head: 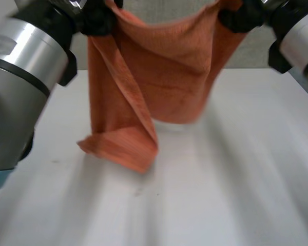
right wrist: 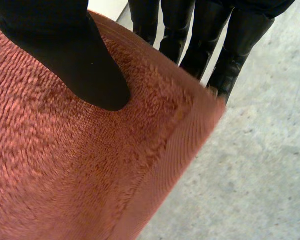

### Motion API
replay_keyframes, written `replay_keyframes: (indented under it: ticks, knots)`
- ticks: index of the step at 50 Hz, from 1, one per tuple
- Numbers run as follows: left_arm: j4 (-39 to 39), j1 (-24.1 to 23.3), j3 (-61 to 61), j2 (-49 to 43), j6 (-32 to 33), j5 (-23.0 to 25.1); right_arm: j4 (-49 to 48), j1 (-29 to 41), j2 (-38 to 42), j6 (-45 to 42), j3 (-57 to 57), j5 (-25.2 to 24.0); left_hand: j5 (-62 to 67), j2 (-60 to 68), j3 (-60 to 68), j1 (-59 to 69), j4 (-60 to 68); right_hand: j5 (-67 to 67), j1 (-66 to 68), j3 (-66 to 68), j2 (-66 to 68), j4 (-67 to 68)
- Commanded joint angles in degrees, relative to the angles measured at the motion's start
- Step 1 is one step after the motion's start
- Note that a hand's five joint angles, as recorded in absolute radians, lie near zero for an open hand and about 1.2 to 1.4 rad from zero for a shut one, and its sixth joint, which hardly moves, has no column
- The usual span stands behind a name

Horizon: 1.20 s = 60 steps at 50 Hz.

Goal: Fold the laundry

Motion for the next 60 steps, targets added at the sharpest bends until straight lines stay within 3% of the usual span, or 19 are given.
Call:
replay_keyframes:
  ticks: [1,7,13,15,21,24,25,26,28,29,30,31,40,45,47,48,50,60]
  knots:
    - [-3.40,0.14,-0.33,-0.91,-0.02,0.16,7.13,0.11,0.54,-2.43,-1.68,0.06,12.48,10.52,10.56,14.03,10.28,13.54,24.39,12.21,12.53,11.89]
    - [-4.99,0.23,-0.25,-9.45,-0.02,0.25,8.72,1.34,6.71,-9.04,-3.18,1.56,12.48,10.52,10.56,14.03,10.28,13.54,24.39,12.21,12.53,11.89]
    - [-4.20,2.34,2.48,-21.75,1.48,0.42,9.33,2.13,16.73,-14.14,-6.69,7.62,12.48,10.52,10.56,14.03,10.28,13.54,24.39,12.21,12.53,11.89]
    - [-3.23,2.69,4.06,-24.74,2.62,0.42,9.16,2.22,22.32,-15.80,-8.79,9.72,12.48,10.52,10.56,14.03,10.28,13.54,24.39,12.21,12.53,11.89]
    - [2.92,2.69,8.02,-33.79,8.42,0.25,8.54,2.22,28.68,-17.30,-11.18,11.93,4.59,2.64,2.68,6.15,2.40,13.54,24.39,12.21,12.53,11.89]
    - [4.41,2.69,8.98,-36.43,9.56,-0.37,6.87,2.13,31.76,-17.21,-12.93,14.12,-6.68,-8.63,-8.59,-5.12,-8.87,13.54,24.39,12.21,12.53,11.89]
    - [4.41,2.69,9.07,-36.95,9.56,-0.46,5.57,2.13,32.71,-17.39,-13.37,15.34,-18.00,-19.95,-19.92,-16.45,-20.20,13.54,24.39,12.21,12.53,11.89]
    - [4.41,2.69,9.07,-36.96,9.56,-0.46,5.56,2.13,32.72,-17.39,-13.37,15.35,-18.12,-20.07,-20.03,-16.56,-20.31,13.54,24.39,12.21,12.53,11.89]
    - [4.24,2.69,7.50,-36.52,9.39,-0.55,2.67,2.13,33.95,-17.74,-13.55,17.46,-42.39,-44.34,-44.31,-40.84,-44.58,13.54,24.39,12.21,12.53,11.89]
    - [4.24,2.69,7.49,-36.52,9.39,-0.55,2.66,2.13,33.95,-17.74,-13.55,17.46,-42.51,-44.46,-44.42,-40.95,-44.70,13.54,24.39,12.21,12.53,11.89]
    - [3.80,2.51,5.75,-35.39,9.30,-0.55,1.52,2.13,34.56,-18.09,-13.55,17.99,-53.66,-55.62,-55.58,-52.11,-55.86,13.54,24.39,12.21,12.53,11.89]
    - [3.45,2.08,3.56,-33.37,9.21,-0.55,0.90,2.13,35.18,-18.35,-13.55,18.08,-56.77,-58.73,-58.69,-55.22,-58.97,13.54,24.39,12.21,12.53,11.89]
    - [3.01,-3.47,-6.66,-22.45,4.73,-1.25,0.55,2.13,38.26,-18.88,-13.37,18.17,-55.80,-57.75,-57.71,-54.24,-57.99,13.54,24.39,12.21,12.53,11.89]
    - [2.66,-5.22,-11.58,-17.80,-0.28,-8.10,0.46,2.13,38.79,-18.80,-12.58,18.08,-51.25,-53.21,-53.17,-49.70,-53.45,13.54,24.39,12.21,12.53,11.89]
    - [1.87,-5.66,-14.12,-16.48,-2.47,-15.10,0.46,1.70,38.44,-18.88,-11.97,18.08,-49.41,-51.37,-51.33,-47.86,-51.61,13.54,24.39,12.21,12.53,11.89]
    - [1.86,-5.66,-14.13,-16.48,-2.48,-15.14,0.46,1.69,38.44,-18.88,-11.97,18.08,-49.40,-51.36,-51.32,-47.85,-51.60,13.54,24.39,12.21,12.53,11.89]
    - [0.03,-7.06,-15.80,-16.57,-4.31,-20.39,0.46,0.65,37.82,-18.88,-11.27,18.08,-47.56,-49.51,-49.47,-46.00,-49.75,13.54,24.39,12.21,12.53,11.89]
    - [-2.53,-8.65,-17.83,-20.08,-14.86,-22.96,-1.29,-3.58,34.66,-18.88,-6.62,17.90,-45.55,-47.50,-47.46,-43.99,-47.74,13.54,24.39,12.21,12.53,11.89]
